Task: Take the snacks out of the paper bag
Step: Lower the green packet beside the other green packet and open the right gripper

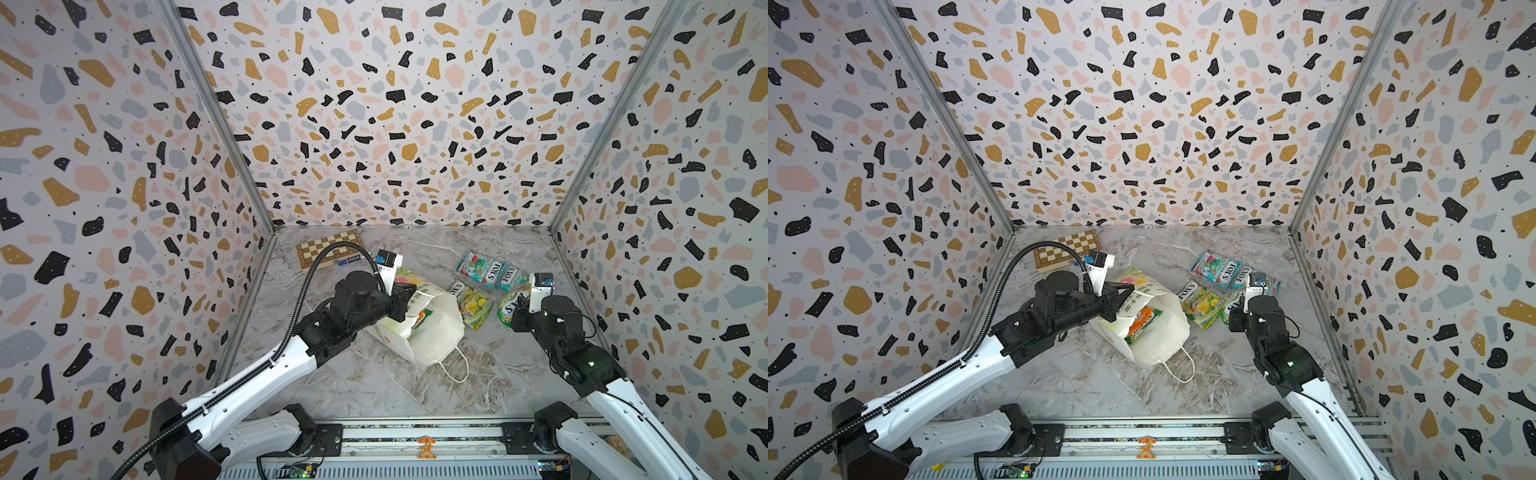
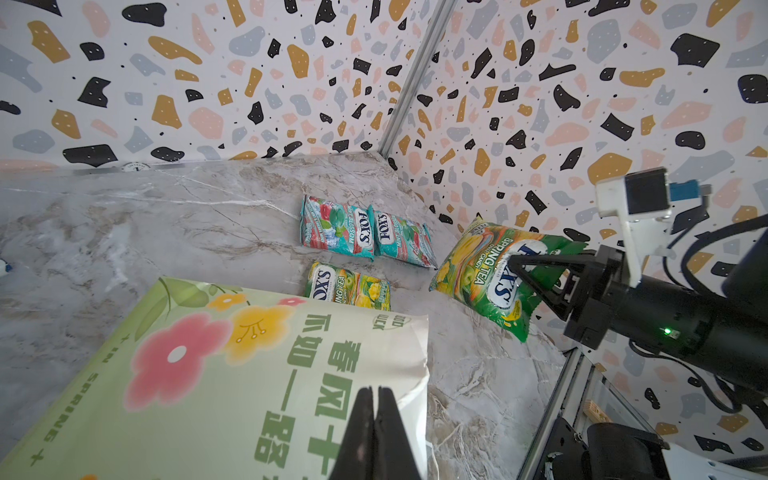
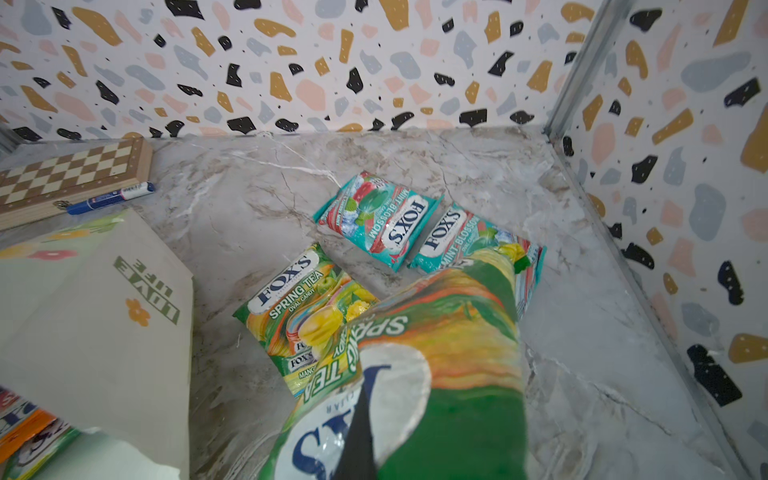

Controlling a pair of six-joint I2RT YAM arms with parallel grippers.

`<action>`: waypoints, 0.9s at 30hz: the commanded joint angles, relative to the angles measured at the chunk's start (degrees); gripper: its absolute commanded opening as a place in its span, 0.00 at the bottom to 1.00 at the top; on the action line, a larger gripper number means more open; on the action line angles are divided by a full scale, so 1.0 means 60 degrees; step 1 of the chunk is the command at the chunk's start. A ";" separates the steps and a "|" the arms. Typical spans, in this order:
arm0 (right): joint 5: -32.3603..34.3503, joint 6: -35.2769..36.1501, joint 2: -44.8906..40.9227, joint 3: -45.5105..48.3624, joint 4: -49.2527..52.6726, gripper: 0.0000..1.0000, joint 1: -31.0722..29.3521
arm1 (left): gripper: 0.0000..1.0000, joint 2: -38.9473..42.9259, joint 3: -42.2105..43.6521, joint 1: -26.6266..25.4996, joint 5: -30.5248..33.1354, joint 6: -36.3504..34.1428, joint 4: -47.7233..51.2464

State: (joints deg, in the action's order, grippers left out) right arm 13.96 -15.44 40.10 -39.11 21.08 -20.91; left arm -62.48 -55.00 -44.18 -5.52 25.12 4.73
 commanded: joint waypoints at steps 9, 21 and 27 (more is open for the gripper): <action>-0.3354 -0.0634 0.0741 0.0880 -0.1114 0.00 0.2026 | 0.00 0.0116 0.0056 -0.0048 0.0019 -0.0071 -0.0377; -0.4761 -0.0818 0.1861 0.1641 -0.1982 0.02 0.2939 | 0.00 0.0102 0.0012 -0.0048 0.0041 -0.0157 -0.0305; -0.4125 -0.0814 0.2330 0.1802 -0.1915 0.15 0.3001 | 0.00 0.0101 -0.0003 -0.0045 0.0041 -0.0198 -0.0287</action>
State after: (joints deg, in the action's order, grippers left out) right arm -12.23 -20.23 53.21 -29.04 10.22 -3.05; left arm -62.48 -55.00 -44.18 -5.50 24.82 4.82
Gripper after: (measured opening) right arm 0.121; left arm 0.047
